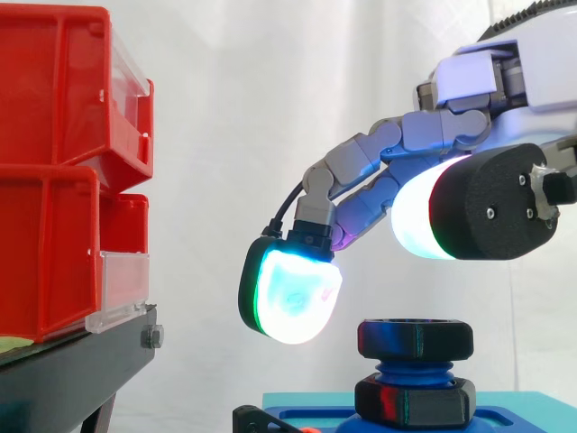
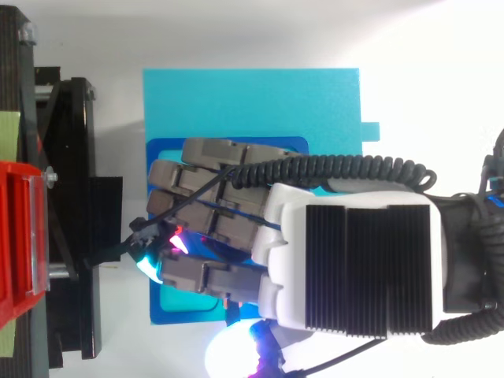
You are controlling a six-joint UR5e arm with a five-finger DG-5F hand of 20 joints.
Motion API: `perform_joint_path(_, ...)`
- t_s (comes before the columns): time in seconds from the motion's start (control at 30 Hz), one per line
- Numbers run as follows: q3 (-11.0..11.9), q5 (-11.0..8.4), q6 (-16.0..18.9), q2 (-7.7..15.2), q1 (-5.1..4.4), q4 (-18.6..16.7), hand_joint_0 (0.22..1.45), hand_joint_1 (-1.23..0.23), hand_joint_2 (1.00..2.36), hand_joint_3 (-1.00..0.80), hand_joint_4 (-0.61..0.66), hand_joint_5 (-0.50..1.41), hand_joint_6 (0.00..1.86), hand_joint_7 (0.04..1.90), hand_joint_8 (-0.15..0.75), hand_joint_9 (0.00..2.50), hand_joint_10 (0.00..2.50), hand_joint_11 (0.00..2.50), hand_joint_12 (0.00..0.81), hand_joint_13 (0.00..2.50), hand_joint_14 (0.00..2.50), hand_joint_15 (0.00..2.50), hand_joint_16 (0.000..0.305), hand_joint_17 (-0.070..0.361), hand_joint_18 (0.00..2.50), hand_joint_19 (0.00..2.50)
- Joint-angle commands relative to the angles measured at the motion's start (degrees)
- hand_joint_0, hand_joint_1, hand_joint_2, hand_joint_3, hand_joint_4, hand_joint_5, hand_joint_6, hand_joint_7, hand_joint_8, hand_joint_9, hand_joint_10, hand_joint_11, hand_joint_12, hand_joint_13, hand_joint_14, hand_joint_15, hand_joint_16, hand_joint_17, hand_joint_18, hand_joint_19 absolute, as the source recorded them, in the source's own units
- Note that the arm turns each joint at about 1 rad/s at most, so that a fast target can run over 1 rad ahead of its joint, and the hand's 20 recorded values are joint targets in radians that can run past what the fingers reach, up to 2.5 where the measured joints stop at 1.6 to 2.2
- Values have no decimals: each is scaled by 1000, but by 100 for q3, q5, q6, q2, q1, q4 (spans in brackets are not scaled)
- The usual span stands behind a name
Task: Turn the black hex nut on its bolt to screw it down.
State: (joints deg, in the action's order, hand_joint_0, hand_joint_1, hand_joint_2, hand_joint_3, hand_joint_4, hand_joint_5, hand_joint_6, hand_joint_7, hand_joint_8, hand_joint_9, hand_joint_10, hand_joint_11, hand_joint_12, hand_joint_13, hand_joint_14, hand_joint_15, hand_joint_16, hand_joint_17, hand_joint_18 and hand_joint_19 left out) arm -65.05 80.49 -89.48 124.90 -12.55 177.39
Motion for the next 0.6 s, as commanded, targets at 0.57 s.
perform_joint_path(0.57, 80, 300, -280, 0, 148, 208, 532, -182, 1000, -500, 199, -91, 503, 912, 265, 503, 0, 0, 325, 381, 0, 0, 47, 107, 338, 291)
